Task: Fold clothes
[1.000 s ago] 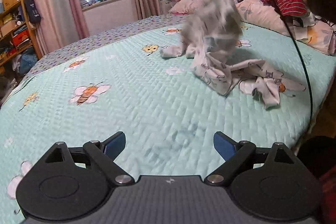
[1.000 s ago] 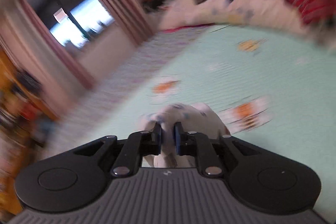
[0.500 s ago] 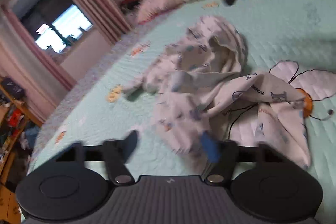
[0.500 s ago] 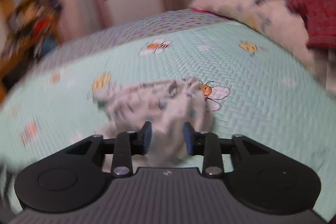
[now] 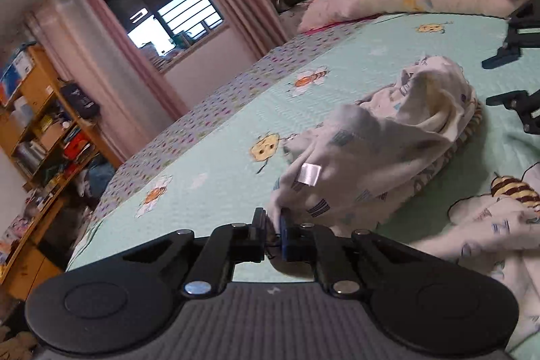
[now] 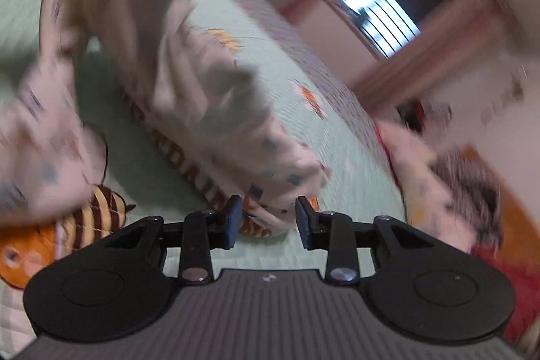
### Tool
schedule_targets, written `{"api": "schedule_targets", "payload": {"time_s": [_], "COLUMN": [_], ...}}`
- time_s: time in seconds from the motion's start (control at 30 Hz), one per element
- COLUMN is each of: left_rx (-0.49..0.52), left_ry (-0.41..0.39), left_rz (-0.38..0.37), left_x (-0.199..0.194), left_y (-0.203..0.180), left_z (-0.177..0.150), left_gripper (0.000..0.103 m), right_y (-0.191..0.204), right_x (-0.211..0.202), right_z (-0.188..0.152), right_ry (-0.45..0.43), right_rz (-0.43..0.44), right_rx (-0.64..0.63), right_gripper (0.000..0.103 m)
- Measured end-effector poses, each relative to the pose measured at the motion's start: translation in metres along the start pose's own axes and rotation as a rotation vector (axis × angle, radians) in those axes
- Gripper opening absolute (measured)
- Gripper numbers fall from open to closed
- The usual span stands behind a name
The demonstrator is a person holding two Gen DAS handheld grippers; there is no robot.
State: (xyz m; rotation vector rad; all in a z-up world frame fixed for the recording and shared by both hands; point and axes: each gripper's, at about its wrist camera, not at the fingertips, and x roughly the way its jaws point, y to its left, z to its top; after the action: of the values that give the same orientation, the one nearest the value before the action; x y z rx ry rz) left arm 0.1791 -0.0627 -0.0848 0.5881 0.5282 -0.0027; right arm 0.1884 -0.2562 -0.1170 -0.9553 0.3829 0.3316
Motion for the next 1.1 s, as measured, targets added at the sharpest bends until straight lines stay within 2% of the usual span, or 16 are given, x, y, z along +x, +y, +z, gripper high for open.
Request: {"api": "schedule_targets", "payload": {"time_s": [0.07,0.2,0.33,0.4,0.43,0.47,0.57,0.67,0.73,0.77,0.83,1.0,1.1], "left_rx": [-0.007,-0.016,-0.030,-0.026,-0.031,-0.036,-0.053,-0.100,-0.133,-0.141,-0.171,-0.227,-0.205], "left_ry": [0.005,0.000,0.024,0.044,0.046,0.047,0.031,0.006,-0.018,-0.037,-0.082,-0.199,-0.251], "left_rz": [-0.018,-0.019,-0.034,-0.026,-0.025,-0.025,0.015,0.057,0.099,0.140,0.172,0.245,0.187], "left_x": [-0.008,-0.020,-0.021,-0.017,-0.020,-0.022,-0.034,-0.053,-0.069,-0.080,-0.107,-0.176,-0.209], "left_y": [0.001,-0.005,-0.004,-0.006,-0.006,-0.006,0.001,0.028,0.049,0.060,0.088,0.153,0.174], "left_z": [-0.005,-0.013,-0.016,-0.018,-0.020,-0.022,-0.024,-0.019,-0.017,-0.016,-0.011,0.009,0.017], "left_gripper": [0.009,0.009,0.009,0.009,0.009,0.009,0.007,0.007,0.005,0.000,0.000,0.000,0.002], "right_y": [0.004,0.009,0.023,0.027,0.024,0.022,0.008,-0.014,-0.034,-0.044,-0.062,-0.088,-0.095], "right_x": [0.007,0.025,0.051,0.056,0.054,0.051,0.031,-0.004,-0.035,-0.055,-0.096,-0.183,-0.224], "right_z": [0.007,0.022,0.032,0.037,0.041,0.046,0.063,0.075,0.081,0.083,0.091,0.128,0.147], "right_ry": [-0.035,-0.078,-0.078,-0.081,-0.085,-0.085,-0.083,-0.121,-0.165,-0.197,-0.268,-0.450,-0.534], "right_rz": [-0.007,0.069,0.065,0.047,0.044,0.046,0.062,0.036,0.010,-0.003,-0.021,-0.052,-0.084], "right_rx": [-0.085,-0.162,-0.313,-0.346,-0.326,-0.295,-0.107,0.081,0.210,0.269,0.356,0.415,0.416], "right_gripper": [0.036,0.038,0.038,0.033,0.026,0.001,0.002,0.002,0.002,0.001,0.001,0.001,0.001]}}
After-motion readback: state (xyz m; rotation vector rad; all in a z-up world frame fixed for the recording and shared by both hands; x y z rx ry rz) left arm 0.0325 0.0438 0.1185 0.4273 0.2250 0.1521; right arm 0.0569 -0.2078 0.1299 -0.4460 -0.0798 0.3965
